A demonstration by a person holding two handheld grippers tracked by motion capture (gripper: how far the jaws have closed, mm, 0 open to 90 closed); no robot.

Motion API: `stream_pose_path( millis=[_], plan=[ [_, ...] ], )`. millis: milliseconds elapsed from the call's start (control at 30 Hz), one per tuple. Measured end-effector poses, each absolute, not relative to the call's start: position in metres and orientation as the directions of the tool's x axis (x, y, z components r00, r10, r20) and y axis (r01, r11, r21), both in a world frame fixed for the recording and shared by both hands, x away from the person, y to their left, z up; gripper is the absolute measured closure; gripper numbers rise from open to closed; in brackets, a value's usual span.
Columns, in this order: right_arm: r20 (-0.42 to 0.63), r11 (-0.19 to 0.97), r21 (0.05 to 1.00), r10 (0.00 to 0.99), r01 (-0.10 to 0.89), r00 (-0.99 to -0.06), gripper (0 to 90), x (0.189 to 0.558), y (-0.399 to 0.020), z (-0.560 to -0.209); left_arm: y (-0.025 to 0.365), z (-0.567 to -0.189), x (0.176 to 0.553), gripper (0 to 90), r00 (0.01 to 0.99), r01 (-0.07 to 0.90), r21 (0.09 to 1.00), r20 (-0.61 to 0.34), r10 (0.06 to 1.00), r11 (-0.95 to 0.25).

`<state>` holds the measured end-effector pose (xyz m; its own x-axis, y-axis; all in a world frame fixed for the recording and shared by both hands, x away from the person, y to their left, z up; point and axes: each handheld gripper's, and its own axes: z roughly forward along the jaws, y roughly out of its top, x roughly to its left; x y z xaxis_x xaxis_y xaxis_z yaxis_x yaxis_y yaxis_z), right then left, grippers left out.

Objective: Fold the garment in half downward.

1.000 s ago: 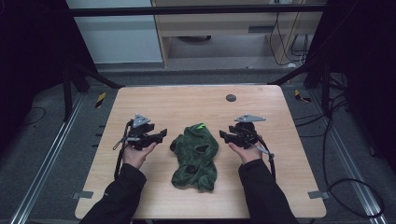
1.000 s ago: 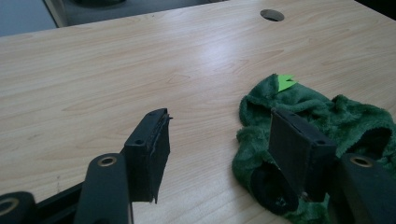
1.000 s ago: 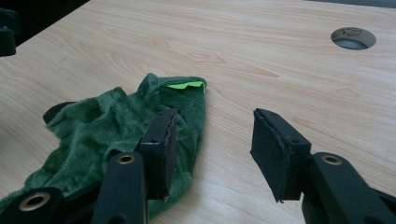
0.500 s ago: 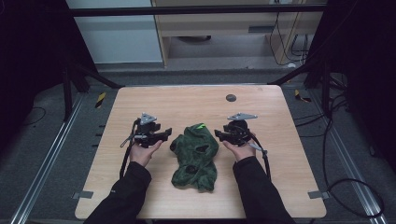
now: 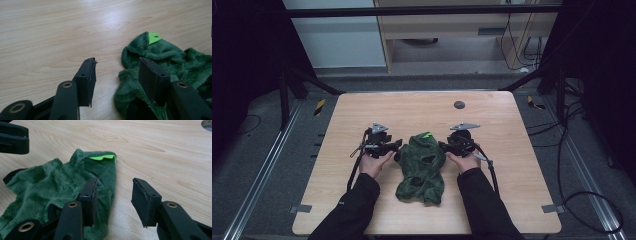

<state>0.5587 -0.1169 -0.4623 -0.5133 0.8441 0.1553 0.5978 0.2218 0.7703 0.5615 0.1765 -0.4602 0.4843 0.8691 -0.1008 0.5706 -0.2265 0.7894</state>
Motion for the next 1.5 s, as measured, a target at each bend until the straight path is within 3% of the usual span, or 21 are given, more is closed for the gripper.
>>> stream_pose_path(
  millis=[467, 1167, 1500],
  plan=[
    [0.149, 0.265, 0.732, 0.837, 0.628, -0.526, 57.3, 0.559, -0.111, -0.475, 0.164, -0.480, 0.570, 52.0, 0.495, 0.625, 0.728, -0.091, 0.864, -0.281],
    [0.151, 0.307, 0.683, 0.828, 0.663, -0.540, 65.9, 0.560, -0.105, -0.492, 0.157, -0.492, 0.572, 74.0, 0.526, 0.654, 0.680, -0.094, 0.845, -0.332],
    [0.165, 0.311, 0.673, 0.821, 0.671, -0.546, 77.8, 0.560, -0.101, -0.495, 0.155, -0.492, 0.571, 87.2, 0.545, 0.650, 0.673, -0.090, 0.833, -0.353]
  ],
)
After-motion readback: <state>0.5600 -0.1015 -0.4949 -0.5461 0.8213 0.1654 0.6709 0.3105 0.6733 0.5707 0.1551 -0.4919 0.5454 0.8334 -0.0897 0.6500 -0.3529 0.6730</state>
